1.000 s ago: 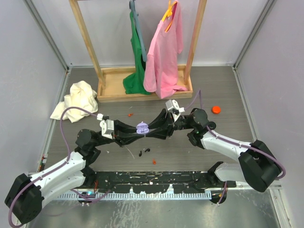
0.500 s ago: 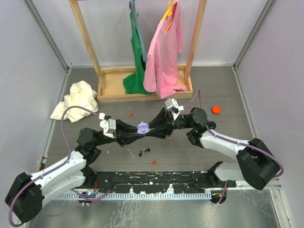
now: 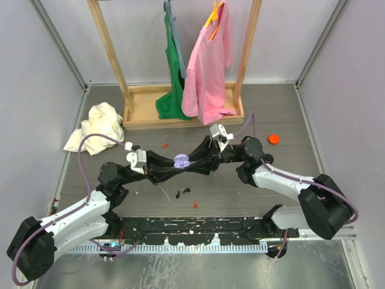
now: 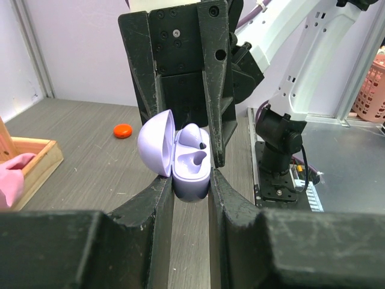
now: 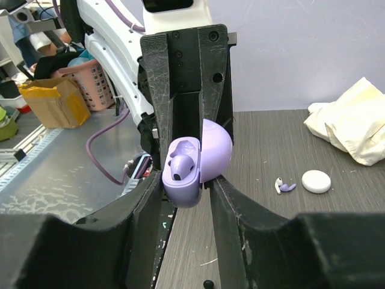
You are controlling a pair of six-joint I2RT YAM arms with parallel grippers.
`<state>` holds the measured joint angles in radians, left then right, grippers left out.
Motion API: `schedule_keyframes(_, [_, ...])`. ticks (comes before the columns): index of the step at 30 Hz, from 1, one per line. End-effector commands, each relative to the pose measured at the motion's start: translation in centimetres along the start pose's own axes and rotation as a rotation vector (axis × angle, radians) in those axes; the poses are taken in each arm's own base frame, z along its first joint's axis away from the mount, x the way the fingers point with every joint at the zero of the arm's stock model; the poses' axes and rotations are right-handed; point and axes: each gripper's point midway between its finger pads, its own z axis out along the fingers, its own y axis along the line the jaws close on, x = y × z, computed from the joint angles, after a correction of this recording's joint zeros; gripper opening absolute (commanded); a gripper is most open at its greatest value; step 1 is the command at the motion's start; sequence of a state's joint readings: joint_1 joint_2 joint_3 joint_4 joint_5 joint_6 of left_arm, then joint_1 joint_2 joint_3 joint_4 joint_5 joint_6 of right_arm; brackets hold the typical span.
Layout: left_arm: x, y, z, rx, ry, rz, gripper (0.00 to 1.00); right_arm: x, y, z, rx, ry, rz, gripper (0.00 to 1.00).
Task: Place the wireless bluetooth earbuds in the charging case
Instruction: Adjust the charging case.
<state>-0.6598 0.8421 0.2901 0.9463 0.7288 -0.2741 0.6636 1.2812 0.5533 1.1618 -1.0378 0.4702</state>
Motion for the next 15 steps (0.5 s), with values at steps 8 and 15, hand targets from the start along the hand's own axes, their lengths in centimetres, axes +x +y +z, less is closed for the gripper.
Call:
schedule_keyframes(8, [-3.48, -0.05, 0.57, -0.008, -0.109, 0.08, 0.0, -1.32, 0.37, 0.58, -0.033, -0.021, -0.054, 0.43])
schedule_keyframes(15, [-3.66, 0.02, 0.54, -0.013, -0.115, 0.083, 0.0, -0.87, 0.29, 0.57, -0.034, -0.013, -0.042, 0.34])
